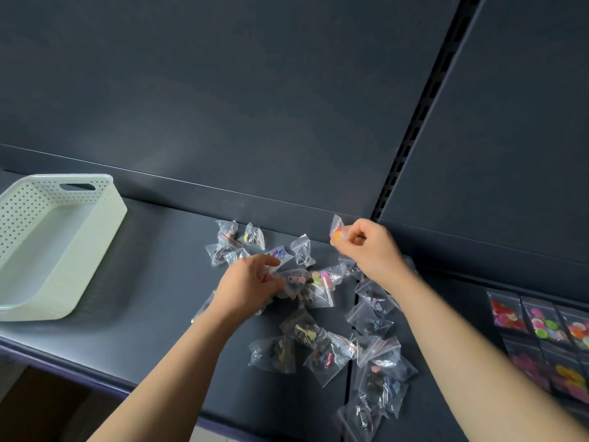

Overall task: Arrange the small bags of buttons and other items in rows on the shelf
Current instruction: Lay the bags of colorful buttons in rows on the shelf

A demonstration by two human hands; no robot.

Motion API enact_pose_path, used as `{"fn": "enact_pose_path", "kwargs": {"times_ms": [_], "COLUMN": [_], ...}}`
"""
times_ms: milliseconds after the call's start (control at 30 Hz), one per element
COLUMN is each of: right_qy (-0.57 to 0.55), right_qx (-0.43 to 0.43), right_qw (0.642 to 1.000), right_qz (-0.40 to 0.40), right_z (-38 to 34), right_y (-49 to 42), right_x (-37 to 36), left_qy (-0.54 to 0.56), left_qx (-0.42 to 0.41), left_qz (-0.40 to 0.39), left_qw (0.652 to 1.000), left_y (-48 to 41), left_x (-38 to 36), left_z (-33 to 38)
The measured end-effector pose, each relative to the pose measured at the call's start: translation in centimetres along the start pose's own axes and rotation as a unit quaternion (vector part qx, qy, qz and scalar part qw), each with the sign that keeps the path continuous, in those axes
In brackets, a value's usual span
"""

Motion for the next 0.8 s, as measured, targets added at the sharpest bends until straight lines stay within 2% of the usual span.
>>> {"fn": "enact_pose_path", "kwargs": {"times_ms": [67,167,233,300,400,533,700,800], "right_qy": [-0.033,0.08,0.101,0.171,0.238,0.231,0.119,0.05], "right_qx": [-0.023,-0.057,-0.075,-0.046,-0.016,-0.017,0.01,-0.005], "right_qw": [0.999,0.992,0.983,0.969,0.963,0.97,0.993,0.998], "right_qz": [-0.012,-0.075,-0.137,-0.173,-0.128,-0.077,0.024,0.037], "right_z": [0.0,0.7,0.9,1.4,2.1,1.7,-1.1,-1.7], "right_y": [0.9,1.8,2.6,3.1,2.9,2.9,5.6,8.3], "right_x": [0.9,1.3,0.9,0.3,-0.3,0.3,3.7,6.1], "left_qy": [-0.007,-0.04,-0.05,-0.053,-0.046,-0.04,0.033,0.103], "left_qx": [-0.013,-0.028,-0.028,-0.024,-0.015,-0.019,-0.031,-0.056], "left_qz": [-0.006,-0.015,-0.017,-0.017,-0.017,-0.023,0.003,0.0], "left_qw": [1.0,0.999,0.998,0.998,0.999,0.999,0.999,0.993], "left_y": [0.5,1.4,1.8,1.9,2.0,2.1,2.5,3.4], "left_x": [-0.1,-0.3,-0.3,-0.3,-0.2,-0.1,0.4,0.0], "left_z": [0.2,0.4,0.4,0.3,0.2,0.2,1.3,3.9]}}
Point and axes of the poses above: each hand's wrist, its own y-axis away from the middle knuckle, its own x-axis out of the back of the hand, z = x × y, the point moved 2 cm from there along -y, towards the middle knuckle
